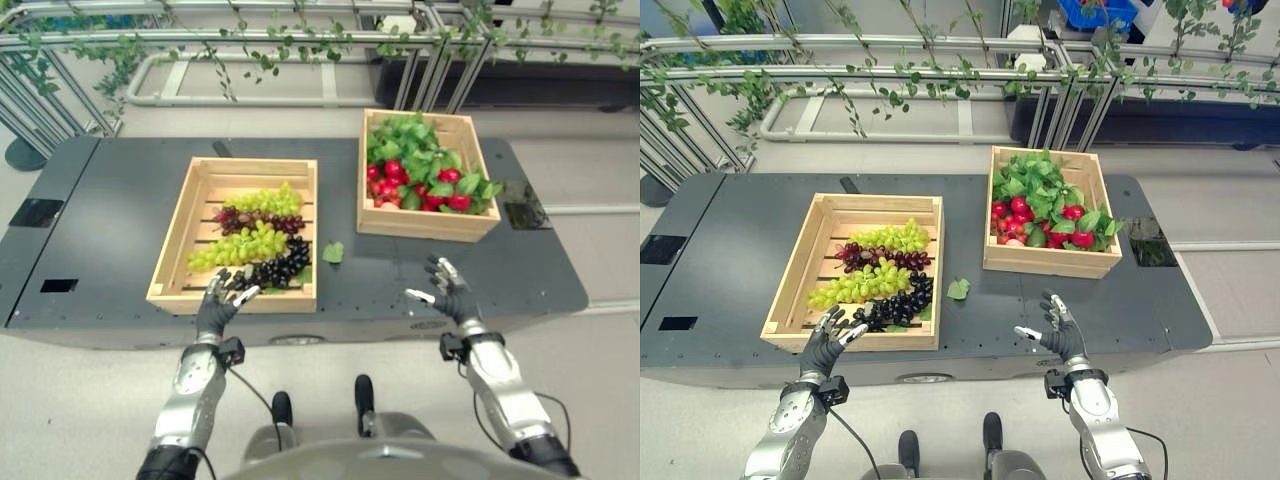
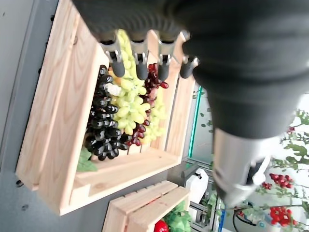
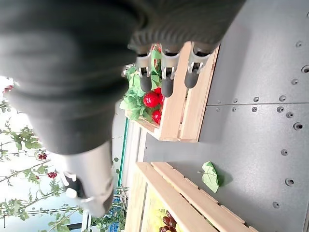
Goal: Pick up the fruits from the basket on one side to the basket on the other side
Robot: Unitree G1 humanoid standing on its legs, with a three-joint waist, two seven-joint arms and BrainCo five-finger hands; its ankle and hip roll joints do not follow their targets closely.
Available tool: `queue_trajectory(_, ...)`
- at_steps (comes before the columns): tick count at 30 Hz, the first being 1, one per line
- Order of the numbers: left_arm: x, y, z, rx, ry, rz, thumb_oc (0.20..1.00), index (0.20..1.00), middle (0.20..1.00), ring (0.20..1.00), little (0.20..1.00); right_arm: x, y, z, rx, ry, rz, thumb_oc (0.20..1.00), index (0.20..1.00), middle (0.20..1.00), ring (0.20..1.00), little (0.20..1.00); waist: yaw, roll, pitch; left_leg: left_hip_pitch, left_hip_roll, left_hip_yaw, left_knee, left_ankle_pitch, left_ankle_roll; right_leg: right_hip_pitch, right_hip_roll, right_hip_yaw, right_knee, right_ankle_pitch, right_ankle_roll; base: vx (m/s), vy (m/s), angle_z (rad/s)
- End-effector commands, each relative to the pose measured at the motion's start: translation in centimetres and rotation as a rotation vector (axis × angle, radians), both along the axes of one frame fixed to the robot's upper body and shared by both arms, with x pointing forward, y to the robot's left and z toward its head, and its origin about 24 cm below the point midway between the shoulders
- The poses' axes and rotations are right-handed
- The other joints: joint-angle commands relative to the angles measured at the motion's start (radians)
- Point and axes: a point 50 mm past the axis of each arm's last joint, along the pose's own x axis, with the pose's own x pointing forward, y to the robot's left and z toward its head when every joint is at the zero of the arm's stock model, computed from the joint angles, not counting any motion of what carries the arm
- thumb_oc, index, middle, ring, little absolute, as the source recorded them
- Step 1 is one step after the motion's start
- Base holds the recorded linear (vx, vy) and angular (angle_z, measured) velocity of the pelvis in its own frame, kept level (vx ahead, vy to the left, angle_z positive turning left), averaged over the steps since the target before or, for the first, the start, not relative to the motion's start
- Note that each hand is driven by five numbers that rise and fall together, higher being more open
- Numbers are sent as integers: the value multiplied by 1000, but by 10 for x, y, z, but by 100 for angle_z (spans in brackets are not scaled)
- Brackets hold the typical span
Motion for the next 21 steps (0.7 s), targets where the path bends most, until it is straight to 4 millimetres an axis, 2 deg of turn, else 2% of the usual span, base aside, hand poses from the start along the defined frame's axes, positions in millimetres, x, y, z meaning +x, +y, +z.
queue_trajectory(1, 12, -1, 7, -28, -54, -15, 1000, 1000, 1000, 1000, 1000, 12, 0, 21, -19, -108, 21, 1000, 1000, 1000, 1000, 1000, -9, 10, 2, 6, -19, -29, 7, -79, 23, 44, 1, -18, 10, -111, 71, 27, -39, 6)
queue_trajectory(16, 11, 2, 9, 22, -55, 25, 1000, 1000, 1000, 1000, 1000, 9, -4, 18, -39, -91, 3, 1000, 1000, 1000, 1000, 1000, -6, 16, 13, -3, -11, -50, 7, -72, 13, 41, 10, -42, 10, -120, 67, 10, -23, 4)
queue_trajectory(21, 11, 2, 9, 15, -58, 47, 1000, 1000, 1000, 1000, 1000, 17, -3, 23, -71, -107, 25, 1000, 1000, 1000, 1000, 1000, 3, 15, 16, -9, -10, -57, 7, -69, 9, 38, 13, -48, 10, -122, 65, 6, -14, 1)
